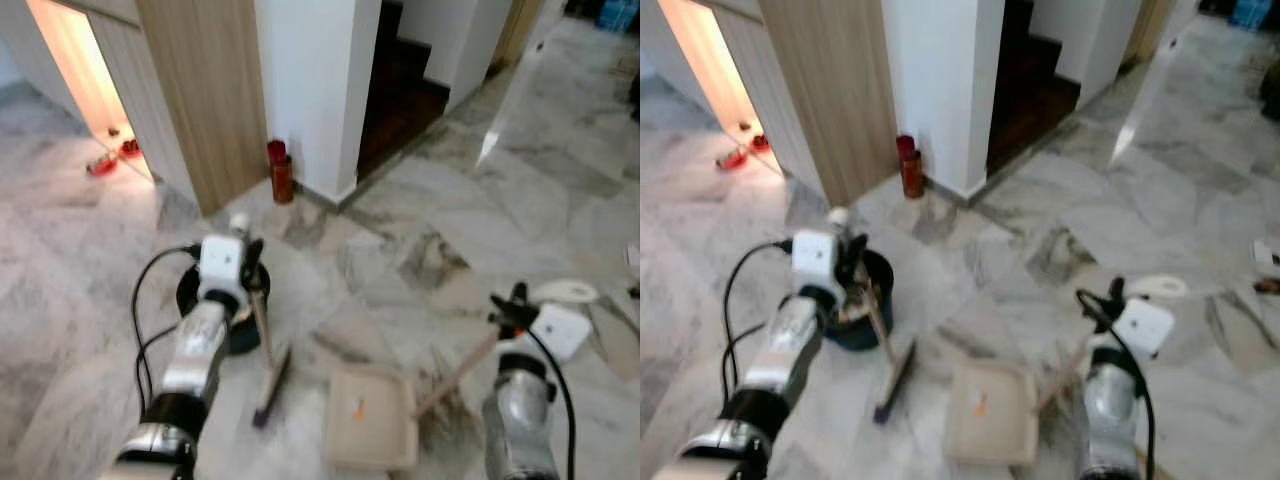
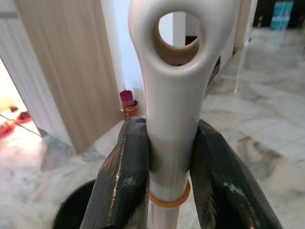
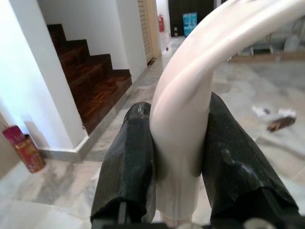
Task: Sweep floor
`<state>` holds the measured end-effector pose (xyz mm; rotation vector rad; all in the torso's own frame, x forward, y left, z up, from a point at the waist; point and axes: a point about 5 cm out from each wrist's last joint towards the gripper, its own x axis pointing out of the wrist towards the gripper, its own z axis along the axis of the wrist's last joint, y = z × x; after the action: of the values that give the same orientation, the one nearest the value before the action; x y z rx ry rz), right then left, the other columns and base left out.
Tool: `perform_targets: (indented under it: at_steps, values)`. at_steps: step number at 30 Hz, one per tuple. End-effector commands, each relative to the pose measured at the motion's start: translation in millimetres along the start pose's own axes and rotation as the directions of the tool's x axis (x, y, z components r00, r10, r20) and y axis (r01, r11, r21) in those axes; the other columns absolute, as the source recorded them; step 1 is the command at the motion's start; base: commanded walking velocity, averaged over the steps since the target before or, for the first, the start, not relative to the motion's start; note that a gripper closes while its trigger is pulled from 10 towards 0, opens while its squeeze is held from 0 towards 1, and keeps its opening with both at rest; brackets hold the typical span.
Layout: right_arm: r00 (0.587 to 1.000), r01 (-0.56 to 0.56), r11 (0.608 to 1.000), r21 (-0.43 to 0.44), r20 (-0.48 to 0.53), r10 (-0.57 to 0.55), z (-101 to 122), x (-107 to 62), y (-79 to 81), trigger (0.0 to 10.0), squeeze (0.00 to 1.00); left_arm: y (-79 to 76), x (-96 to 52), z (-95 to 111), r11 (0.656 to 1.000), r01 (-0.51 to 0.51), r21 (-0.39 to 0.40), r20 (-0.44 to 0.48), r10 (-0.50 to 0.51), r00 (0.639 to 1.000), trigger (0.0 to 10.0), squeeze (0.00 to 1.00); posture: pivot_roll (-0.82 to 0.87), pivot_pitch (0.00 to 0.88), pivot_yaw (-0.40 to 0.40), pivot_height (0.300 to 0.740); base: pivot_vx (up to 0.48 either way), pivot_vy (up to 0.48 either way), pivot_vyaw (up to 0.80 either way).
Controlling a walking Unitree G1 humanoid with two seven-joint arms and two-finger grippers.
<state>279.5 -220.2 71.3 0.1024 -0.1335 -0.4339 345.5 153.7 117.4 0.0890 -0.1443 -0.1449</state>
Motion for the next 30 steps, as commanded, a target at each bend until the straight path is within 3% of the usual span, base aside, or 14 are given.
perform_targets:
  at_steps: [1, 13, 23, 30]
  values:
    - [0.997, 0.059, 0.998, 0.002, 0.050, -0.059, 9.8, 2.5, -15.9, 10.0, 0.00, -12.3, 5.7, 11.0, 0.999, 0.037, 0.003, 0.059, -0.037, 0.998, 10.0, 0.00, 0.12, 0.037, 0.017, 0.740, 0.000, -0.240, -0.80]
    - [0.996, 0.054, 0.998, -0.011, 0.068, -0.053, 13.0, 2.2, -15.6, 10.0, 0.00, -14.0, 4.8, 11.3, 0.999, 0.045, 0.001, 0.061, -0.045, 0.997, 10.0, 0.00, 0.12, 0.060, 0.012, 0.740, 0.000, -0.242, 0.00]
    - [0.996, 0.067, 0.998, -0.009, 0.053, -0.066, 12.2, 2.0, -18.9, 10.0, 0.00, -13.1, 5.0, 12.0, 0.999, 0.039, -0.006, 0.069, -0.038, 0.997, 10.0, 0.00, 0.11, 0.048, 0.004, 0.740, 0.000, 0.000, 0.00]
    - [0.997, 0.064, 0.998, -0.008, 0.049, -0.064, 12.2, 2.6, -19.8, 10.0, 0.00, -12.7, 5.4, 13.1, 0.999, 0.035, -0.026, 0.082, -0.033, 0.996, 10.0, 0.00, 0.10, 0.027, -0.001, 0.740, 0.000, 0.000, -0.80]
